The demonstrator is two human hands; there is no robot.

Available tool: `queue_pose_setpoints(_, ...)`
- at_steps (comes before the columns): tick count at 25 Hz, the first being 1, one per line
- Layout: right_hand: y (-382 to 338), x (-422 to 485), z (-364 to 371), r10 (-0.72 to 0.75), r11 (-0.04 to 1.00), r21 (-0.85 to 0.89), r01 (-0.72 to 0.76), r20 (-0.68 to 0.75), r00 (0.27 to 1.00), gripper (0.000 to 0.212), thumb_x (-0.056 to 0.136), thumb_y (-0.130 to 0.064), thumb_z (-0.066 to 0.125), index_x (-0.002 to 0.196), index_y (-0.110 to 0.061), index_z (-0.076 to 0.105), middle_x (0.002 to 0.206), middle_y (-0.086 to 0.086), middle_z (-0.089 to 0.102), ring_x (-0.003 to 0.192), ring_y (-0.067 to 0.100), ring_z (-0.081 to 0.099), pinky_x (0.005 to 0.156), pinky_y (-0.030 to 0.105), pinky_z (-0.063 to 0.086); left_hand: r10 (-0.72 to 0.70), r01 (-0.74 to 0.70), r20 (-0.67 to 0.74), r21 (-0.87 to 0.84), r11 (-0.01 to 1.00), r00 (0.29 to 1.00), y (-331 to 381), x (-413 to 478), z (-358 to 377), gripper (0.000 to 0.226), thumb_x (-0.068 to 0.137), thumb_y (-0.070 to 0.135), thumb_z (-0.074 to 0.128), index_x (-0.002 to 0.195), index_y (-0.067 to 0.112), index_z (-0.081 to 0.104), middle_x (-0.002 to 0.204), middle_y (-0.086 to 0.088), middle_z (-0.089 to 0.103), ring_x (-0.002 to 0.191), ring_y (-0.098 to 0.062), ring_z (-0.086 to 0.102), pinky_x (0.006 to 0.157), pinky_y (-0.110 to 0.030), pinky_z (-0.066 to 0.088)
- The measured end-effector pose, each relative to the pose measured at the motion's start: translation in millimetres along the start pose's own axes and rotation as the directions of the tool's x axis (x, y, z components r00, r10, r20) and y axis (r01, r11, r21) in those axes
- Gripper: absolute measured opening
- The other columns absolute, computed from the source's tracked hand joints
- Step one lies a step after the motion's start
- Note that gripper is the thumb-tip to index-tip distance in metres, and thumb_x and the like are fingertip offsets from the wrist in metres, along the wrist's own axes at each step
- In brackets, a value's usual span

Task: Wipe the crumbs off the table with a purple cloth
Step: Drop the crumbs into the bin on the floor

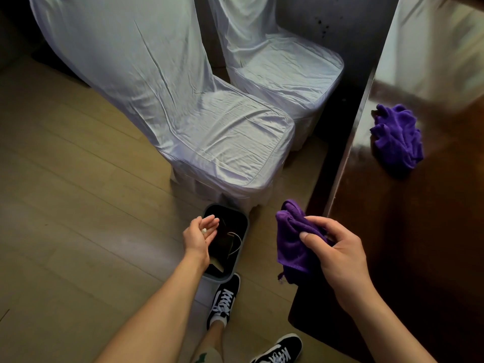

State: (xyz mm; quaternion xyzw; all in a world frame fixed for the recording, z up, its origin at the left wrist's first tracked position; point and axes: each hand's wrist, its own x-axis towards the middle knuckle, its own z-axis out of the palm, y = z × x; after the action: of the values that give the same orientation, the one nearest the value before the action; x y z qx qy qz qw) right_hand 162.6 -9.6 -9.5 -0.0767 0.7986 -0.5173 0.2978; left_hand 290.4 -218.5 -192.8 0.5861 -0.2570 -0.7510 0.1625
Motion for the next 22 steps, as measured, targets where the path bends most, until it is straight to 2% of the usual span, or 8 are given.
queue_pose_setpoints(3, 1, -2, 0, -0.001, 1.000, -0.002, 0.001, -0.010, 1.000, 0.030, 0.082, -0.014, 0.075, 0.102, -0.036, 0.072, 0.101, -0.007, 0.070, 0.092, 0.014, 0.068, 0.084, 0.051, 0.058, 0.043, -0.037, -0.030, 0.182, 0.983, 0.999, -3, 8, 6, 0.045, 0.100, 0.031, 0.035, 0.119, 0.002, 0.064, 0.119, -0.011, 0.067, 0.115, -0.019, 0.058, 0.097, -0.030, 0.039)
queue_pose_setpoints(6, 1, -3, -1, -0.007, 1.000, 0.005, 0.007, -0.023, 1.000, 0.030, 0.082, -0.012, 0.075, 0.105, -0.032, 0.072, 0.103, -0.005, 0.071, 0.093, 0.016, 0.069, 0.086, 0.052, 0.058, 0.067, -0.055, -0.049, 0.225, 0.973, 0.997, 2, 14, 13, 0.046, 0.100, 0.031, 0.036, 0.126, 0.000, 0.057, 0.128, -0.013, 0.061, 0.122, -0.021, 0.054, 0.110, -0.037, 0.036)
queue_pose_setpoints(8, 2, -3, -1, -0.007, 1.000, 0.012, 0.007, -0.030, 1.000, 0.030, 0.082, -0.012, 0.075, 0.106, -0.030, 0.072, 0.103, -0.005, 0.071, 0.093, 0.016, 0.069, 0.086, 0.053, 0.057, 0.084, -0.070, -0.053, 0.222, 0.973, 0.995, 5, 15, 17, 0.044, 0.100, 0.030, 0.036, 0.125, -0.001, 0.057, 0.128, -0.014, 0.061, 0.122, -0.022, 0.054, 0.110, -0.037, 0.036)
queue_pose_setpoints(12, 1, -5, -1, -0.008, 1.000, 0.019, 0.009, -0.024, 1.000, 0.030, 0.082, -0.012, 0.075, 0.105, -0.031, 0.072, 0.103, -0.005, 0.071, 0.093, 0.014, 0.069, 0.085, 0.051, 0.058, 0.110, -0.095, -0.052, 0.232, 0.968, 0.993, 3, 10, 21, 0.039, 0.100, 0.031, 0.036, 0.112, 0.005, 0.063, 0.110, -0.014, 0.066, 0.106, -0.023, 0.060, 0.092, -0.033, 0.041)
queue_pose_setpoints(15, 1, -5, -2, -0.014, 0.999, 0.035, 0.015, -0.022, 1.000, 0.030, 0.081, -0.012, 0.076, 0.104, -0.032, 0.072, 0.102, -0.004, 0.071, 0.092, 0.015, 0.069, 0.085, 0.051, 0.059, 0.075, -0.063, -0.056, 0.196, 0.979, 0.996, 4, 8, 22, 0.045, 0.101, 0.034, 0.033, 0.102, 0.002, 0.064, 0.082, -0.013, 0.065, 0.076, -0.025, 0.064, 0.069, -0.034, 0.051)
queue_pose_setpoints(18, 3, -5, -4, -0.014, 0.999, 0.043, 0.015, -0.025, 1.000, 0.030, 0.081, -0.012, 0.076, 0.103, -0.032, 0.073, 0.102, -0.005, 0.072, 0.093, 0.016, 0.069, 0.085, 0.052, 0.058, 0.048, -0.028, -0.092, 0.200, 0.979, 0.995, 7, 9, 24, 0.051, 0.100, 0.038, 0.032, 0.085, 0.003, 0.065, 0.063, -0.010, 0.057, 0.044, -0.016, 0.053, 0.039, -0.022, 0.037)
queue_pose_setpoints(20, 5, -6, -5, -0.010, 0.999, 0.051, 0.011, -0.029, 1.000, 0.030, 0.081, -0.011, 0.076, 0.103, -0.032, 0.073, 0.101, -0.006, 0.072, 0.092, 0.015, 0.070, 0.086, 0.052, 0.058, 0.063, -0.039, -0.117, 0.195, 0.980, 0.991, 8, 10, 27, 0.051, 0.099, 0.038, 0.033, 0.081, 0.003, 0.064, 0.060, -0.009, 0.054, 0.037, -0.013, 0.047, 0.035, -0.020, 0.029)
queue_pose_setpoints(22, 6, -7, -5, -0.003, 0.998, 0.061, 0.005, -0.026, 1.000, 0.031, 0.081, -0.010, 0.076, 0.102, -0.032, 0.073, 0.100, -0.007, 0.073, 0.092, 0.015, 0.070, 0.086, 0.051, 0.058, 0.089, -0.069, -0.090, 0.203, 0.977, 0.992, 9, 11, 28, 0.049, 0.100, 0.037, 0.032, 0.083, 0.004, 0.064, 0.062, -0.010, 0.057, 0.044, -0.016, 0.053, 0.039, -0.021, 0.035)
